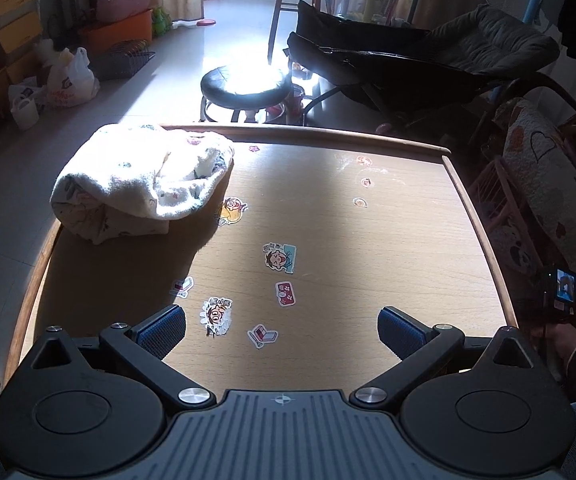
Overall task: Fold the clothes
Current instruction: 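Lift the white cloth out of the basket with the right gripper toward the table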
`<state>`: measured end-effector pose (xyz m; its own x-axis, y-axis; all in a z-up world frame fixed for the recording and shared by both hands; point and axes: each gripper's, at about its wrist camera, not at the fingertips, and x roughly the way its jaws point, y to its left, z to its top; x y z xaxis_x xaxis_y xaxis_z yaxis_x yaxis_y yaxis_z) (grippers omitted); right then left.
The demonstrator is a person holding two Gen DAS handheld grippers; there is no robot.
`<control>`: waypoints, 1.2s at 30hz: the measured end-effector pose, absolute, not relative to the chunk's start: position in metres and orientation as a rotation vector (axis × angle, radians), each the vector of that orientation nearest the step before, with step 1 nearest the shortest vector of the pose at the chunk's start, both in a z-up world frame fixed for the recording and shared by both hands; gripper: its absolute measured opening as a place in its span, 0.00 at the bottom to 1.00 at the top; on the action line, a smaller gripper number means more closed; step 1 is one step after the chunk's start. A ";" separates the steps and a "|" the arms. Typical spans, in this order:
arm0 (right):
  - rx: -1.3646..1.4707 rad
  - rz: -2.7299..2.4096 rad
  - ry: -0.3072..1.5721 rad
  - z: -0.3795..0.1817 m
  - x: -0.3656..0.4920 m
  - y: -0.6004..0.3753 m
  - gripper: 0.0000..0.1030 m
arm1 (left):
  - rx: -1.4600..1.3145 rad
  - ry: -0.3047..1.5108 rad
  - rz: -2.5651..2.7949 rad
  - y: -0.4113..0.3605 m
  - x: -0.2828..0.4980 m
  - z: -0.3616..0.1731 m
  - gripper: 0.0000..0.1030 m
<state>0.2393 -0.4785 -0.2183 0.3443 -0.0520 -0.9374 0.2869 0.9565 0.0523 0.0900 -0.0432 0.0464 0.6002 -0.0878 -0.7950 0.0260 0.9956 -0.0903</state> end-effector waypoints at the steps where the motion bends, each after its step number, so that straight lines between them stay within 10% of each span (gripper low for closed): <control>1: 0.220 -0.224 1.194 -0.210 0.237 -0.477 0.04 | -0.076 0.924 -0.070 -0.043 0.087 0.048 1.00; 36: 0.083 -0.163 1.033 0.004 0.172 -0.414 0.04 | -0.108 0.923 -0.124 -0.019 0.023 0.082 1.00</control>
